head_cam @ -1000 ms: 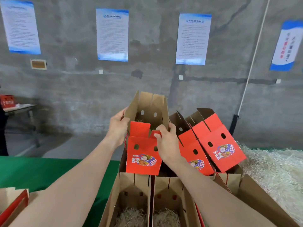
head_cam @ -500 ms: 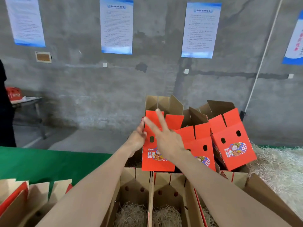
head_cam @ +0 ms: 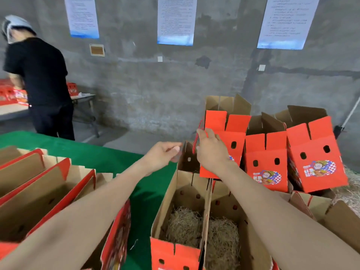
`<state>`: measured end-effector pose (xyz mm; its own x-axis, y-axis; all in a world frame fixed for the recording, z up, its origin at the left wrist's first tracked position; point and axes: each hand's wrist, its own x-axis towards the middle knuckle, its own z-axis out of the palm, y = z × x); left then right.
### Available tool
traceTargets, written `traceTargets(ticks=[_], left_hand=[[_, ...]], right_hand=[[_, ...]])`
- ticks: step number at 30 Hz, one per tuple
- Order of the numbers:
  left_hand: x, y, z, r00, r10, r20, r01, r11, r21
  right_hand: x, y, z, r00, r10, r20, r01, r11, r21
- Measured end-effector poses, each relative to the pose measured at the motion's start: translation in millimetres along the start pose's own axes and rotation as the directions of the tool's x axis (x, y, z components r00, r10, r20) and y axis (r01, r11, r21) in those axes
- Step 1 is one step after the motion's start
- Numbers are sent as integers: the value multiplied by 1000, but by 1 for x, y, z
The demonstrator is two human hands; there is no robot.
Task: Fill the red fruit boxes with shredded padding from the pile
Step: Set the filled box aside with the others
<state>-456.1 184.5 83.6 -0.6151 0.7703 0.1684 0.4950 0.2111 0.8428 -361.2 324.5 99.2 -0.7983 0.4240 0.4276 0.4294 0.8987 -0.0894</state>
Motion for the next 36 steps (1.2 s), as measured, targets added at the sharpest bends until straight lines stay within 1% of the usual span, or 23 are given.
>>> traceTargets(ticks=[2,5,7,9,10,11,12,13,14,15,16,18,20,21,23,25,26,28,29,31,32,33,36], left_hand=[[-37,-19,-30,996,-43,-84,47,998,42],[-103,-59,-68,959,-88,-269,145,969,199],[-151,-88,-84,917,-107,-385,233,927,295],[-196,-119,-96,853,-96,-513,321,872,370],[-214,-134,-100,829,-110,-548,382,828,411],[-231,-149,-104,821,-161,-548,448,777,442],[-246,-166,-107,831,-239,-503,493,735,465],[-258,-180,-108,856,-314,-411,499,711,495],[-268,-193,-109,884,-357,-301,467,702,538],[-274,-203,-108,906,-357,-226,420,702,575],[-279,-209,-108,922,-327,-207,384,707,594],[-282,-215,-107,927,-265,-265,373,712,595],[-281,-214,-102,906,-265,-328,415,707,572],[-280,-213,-97,892,-276,-358,440,707,553],[-279,-212,-88,860,-312,-405,493,716,495],[-279,-210,-86,845,-323,-426,512,720,469],[-278,-211,-87,840,-329,-432,519,719,461],[-275,-211,-92,828,-366,-424,540,722,433],[-270,-211,-96,809,-390,-440,562,732,384],[-257,-207,-105,738,-439,-512,620,741,258],[-250,-206,-108,709,-457,-537,649,721,243],[-243,-206,-110,698,-464,-546,672,687,275],[-235,-215,-109,710,-471,-524,689,618,378]], right_hand=[[-14,-23,4,994,-84,-77,90,993,75],[-55,-76,26,964,-262,-51,266,934,237],[-91,-120,51,914,-405,39,371,868,330],[-124,-160,78,822,-539,187,460,820,341],[-138,-178,88,776,-575,260,486,807,336],[-148,-192,96,749,-579,322,477,808,345],[-155,-203,101,738,-567,366,448,817,362],[-159,-211,104,739,-548,392,416,829,374],[-160,-218,105,740,-528,416,388,841,376],[-160,-223,105,736,-511,444,365,852,374],[-159,-226,106,724,-498,476,344,860,377],[-159,-231,108,668,-485,565,317,872,374],[-165,-238,112,600,-476,643,367,878,307],[-170,-242,116,588,-472,657,411,874,261],[-176,-245,122,619,-458,639,471,867,165],[-169,-235,121,674,-400,621,455,887,78],[-162,-228,116,686,-356,635,441,897,26],[-147,-211,109,675,-289,679,446,893,-64],[-142,-205,108,656,-273,704,454,888,-78],[-141,-204,110,587,-302,751,438,899,19],[-144,-207,114,558,-316,767,400,913,85],[-149,-210,120,554,-325,766,363,923,130],[-163,-216,128,630,-350,693,354,924,145]])
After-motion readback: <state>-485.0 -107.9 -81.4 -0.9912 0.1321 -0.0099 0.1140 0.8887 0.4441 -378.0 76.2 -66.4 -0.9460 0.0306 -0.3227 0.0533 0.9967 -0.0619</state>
